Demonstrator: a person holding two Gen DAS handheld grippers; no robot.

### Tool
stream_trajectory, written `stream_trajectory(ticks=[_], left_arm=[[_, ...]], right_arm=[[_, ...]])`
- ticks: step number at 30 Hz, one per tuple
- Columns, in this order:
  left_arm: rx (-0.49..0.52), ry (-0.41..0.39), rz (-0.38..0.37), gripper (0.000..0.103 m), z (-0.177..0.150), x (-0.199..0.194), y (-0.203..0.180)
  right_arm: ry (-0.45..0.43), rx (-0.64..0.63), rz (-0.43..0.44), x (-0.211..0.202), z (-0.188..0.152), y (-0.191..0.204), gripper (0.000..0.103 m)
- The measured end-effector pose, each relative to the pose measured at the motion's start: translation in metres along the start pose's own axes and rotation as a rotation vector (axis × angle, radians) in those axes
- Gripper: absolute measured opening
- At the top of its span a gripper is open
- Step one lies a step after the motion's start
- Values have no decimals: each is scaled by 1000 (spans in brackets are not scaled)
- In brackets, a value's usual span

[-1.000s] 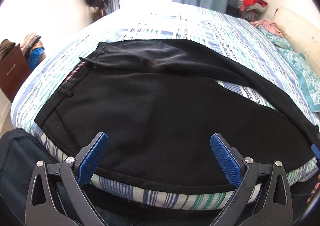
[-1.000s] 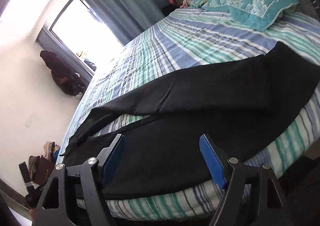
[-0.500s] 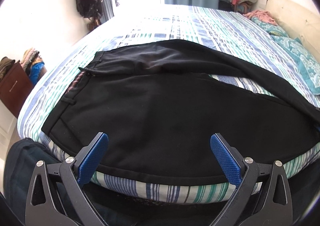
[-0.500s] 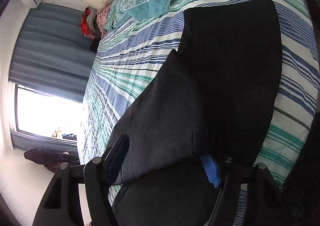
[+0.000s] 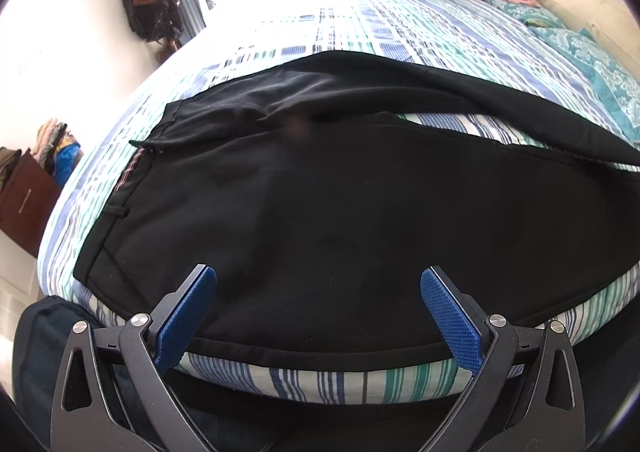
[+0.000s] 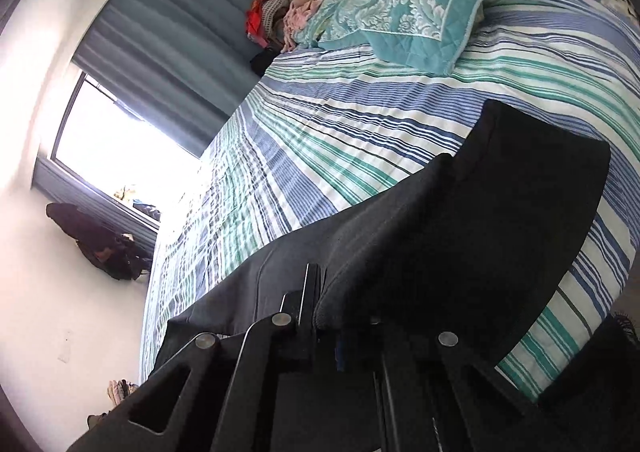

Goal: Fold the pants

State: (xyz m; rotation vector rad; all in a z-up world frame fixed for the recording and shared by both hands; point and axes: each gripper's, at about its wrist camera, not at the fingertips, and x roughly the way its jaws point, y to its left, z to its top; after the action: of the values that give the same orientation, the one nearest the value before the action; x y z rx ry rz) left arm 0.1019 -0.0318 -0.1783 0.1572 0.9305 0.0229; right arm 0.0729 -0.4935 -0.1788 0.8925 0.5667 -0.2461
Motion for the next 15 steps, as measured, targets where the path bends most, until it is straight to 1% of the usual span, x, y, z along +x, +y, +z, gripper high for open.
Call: stream_trajectory(ticks=[3,6,9,12,14,15], left_arm=[[23,-1,-8,102,6,2,-4],[44,12,-21,102,13,6,-7],[55,24,-39,102,25,12,-6],[68,17,-61,102,48,17,-4],[52,27,-104,102,72,25,0],[28,41,-137,102,88,31,3]], right_arm=[[5,-23,40,-10,0,8,6],[7,-19,74,-18,1,12,6],[17,-31,96,-22,2,15,6],[33,-69,103,-24,1,20,6],[41,-83,116,-27,0,23,6],[43,-84,122,-28,1,24,6]])
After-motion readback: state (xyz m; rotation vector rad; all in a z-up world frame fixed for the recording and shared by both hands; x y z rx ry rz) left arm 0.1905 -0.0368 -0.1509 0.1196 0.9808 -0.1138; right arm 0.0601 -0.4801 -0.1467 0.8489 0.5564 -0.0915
